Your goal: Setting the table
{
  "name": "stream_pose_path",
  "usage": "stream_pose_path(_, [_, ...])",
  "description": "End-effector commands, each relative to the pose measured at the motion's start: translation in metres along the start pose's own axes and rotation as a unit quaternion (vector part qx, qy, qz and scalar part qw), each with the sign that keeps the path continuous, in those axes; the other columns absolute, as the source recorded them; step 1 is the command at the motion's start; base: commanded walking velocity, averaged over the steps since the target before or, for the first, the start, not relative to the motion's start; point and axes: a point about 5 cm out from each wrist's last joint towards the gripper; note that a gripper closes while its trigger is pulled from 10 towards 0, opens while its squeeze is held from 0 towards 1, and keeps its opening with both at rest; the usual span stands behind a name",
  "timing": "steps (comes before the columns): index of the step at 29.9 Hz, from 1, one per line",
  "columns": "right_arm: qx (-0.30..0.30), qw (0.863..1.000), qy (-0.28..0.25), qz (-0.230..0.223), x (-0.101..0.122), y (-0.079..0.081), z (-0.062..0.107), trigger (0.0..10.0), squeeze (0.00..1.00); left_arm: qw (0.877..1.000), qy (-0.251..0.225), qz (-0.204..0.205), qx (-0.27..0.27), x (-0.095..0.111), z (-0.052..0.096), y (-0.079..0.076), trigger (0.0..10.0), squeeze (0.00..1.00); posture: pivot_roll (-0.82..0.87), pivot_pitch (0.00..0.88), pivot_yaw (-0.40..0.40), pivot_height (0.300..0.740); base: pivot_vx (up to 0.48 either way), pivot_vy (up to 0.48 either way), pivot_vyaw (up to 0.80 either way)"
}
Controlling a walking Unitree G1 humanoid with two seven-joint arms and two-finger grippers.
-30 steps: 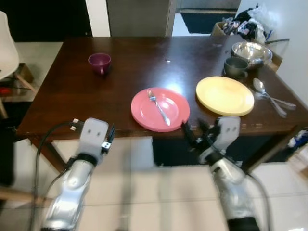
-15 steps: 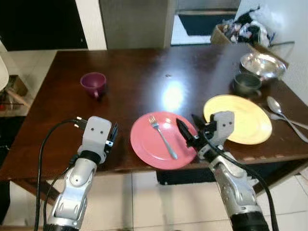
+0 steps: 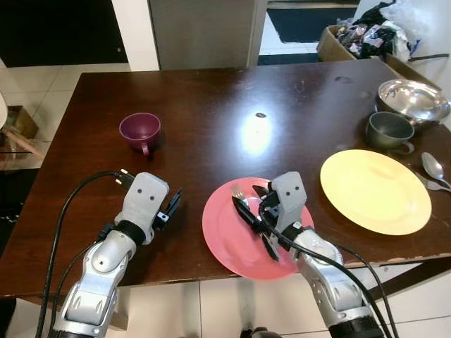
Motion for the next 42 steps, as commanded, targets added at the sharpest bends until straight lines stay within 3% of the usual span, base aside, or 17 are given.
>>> stream_pose_path(1, [-0.003, 1.0, 0.016, 0.002, -0.003, 0.005, 0.001, 10.0, 0.0, 1.0, 0.004, -0.002, -0.01, 0.002, 0.001, -0.001, 10.0, 0.0, -0.06, 0.024, 0.047, 0.74, 0.0, 0.0, 0.0])
stream_pose_path(7, [-0.006, 1.0, 0.028, -0.01, -0.004, 0.013, 0.002, 10.0, 0.0, 1.0, 0.006, -0.001, -0.018, 0.005, 0.0, 0.0, 10.0, 0.0, -0.06, 0.028, 0.045, 0.74, 0.0, 0.0, 0.0])
stream_pose_path(9, [-0.03, 0.997, 0.065, -0.012, -0.015, 0.013, 0.0, 10.0, 0.0, 1.0, 0.008, -0.001, -0.022, 0.005, 0.0, 0.001, 10.0, 0.0, -0.06, 0.032, 0.047, 0.74, 0.0, 0.0, 0.0])
stream_pose_path(14, [-0.056, 0.994, 0.097, -0.012, -0.025, 0.01, -0.002, 10.0, 0.0, 1.0, 0.01, -0.001, -0.023, 0.005, -0.001, 0.001, 10.0, 0.0, -0.06, 0.032, 0.047, 0.74, 0.0, 0.0, 0.0])
stream_pose_path(26, [-0.04, 0.989, 0.135, -0.035, -0.042, 0.019, -0.007, 10.0, 0.0, 1.0, 0.012, -0.001, -0.024, 0.006, -0.001, 0.002, 10.0, 0.0, -0.05, 0.032, 0.051, 0.74, 0.0, 0.0, 0.0])
stream_pose_path(27, [-0.039, 0.989, 0.139, -0.038, -0.044, 0.02, -0.007, 8.2, 0.0, 1.0, 0.012, -0.001, -0.024, 0.006, -0.001, 0.002, 10.0, 0.0, -0.05, 0.032, 0.051, 0.74, 0.0, 0.0, 0.0])
stream_pose_path(28, [-0.04, 0.987, 0.148, -0.042, -0.047, 0.02, -0.006, 1.7, 0.0, 1.0, 0.013, -0.001, -0.024, 0.006, -0.001, 0.002, 10.0, 0.0, -0.05, 0.032, 0.051, 0.74, 0.0, 0.0, 0.0])
stream_pose_path(29, [-0.04, 0.987, 0.148, -0.042, -0.047, 0.02, -0.006, 1.7, 0.0, 1.0, 0.013, -0.001, -0.024, 0.006, -0.001, 0.002, 10.0, 0.0, -0.05, 0.032, 0.051, 0.74, 0.0, 0.0, 0.0])
stream_pose_path(30, [-0.038, 0.987, 0.152, -0.044, -0.048, 0.021, -0.006, 0.0, 0.0, 1.0, 0.013, -0.001, -0.024, 0.007, -0.001, 0.002, 10.0, 0.0, -0.05, 0.032, 0.051, 0.74, 0.0, 0.0, 0.0])
stream_pose_path(42, [-0.03, 0.983, 0.172, -0.053, -0.056, 0.025, -0.001, 0.0, 0.0, 1.0, 0.013, 0.001, -0.024, 0.006, -0.002, 0.001, 10.0, 0.0, -0.06, 0.027, 0.051, 0.74, 0.0, 0.0, 0.0])
Point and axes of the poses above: a point about 5 cm out from each wrist's last joint towards the gripper, its own z axis pointing back from the gripper into the wrist, its own x axis along the axis of the wrist's last joint, y = z × x, and after that the axes turned 14 degrees about z, right-handed
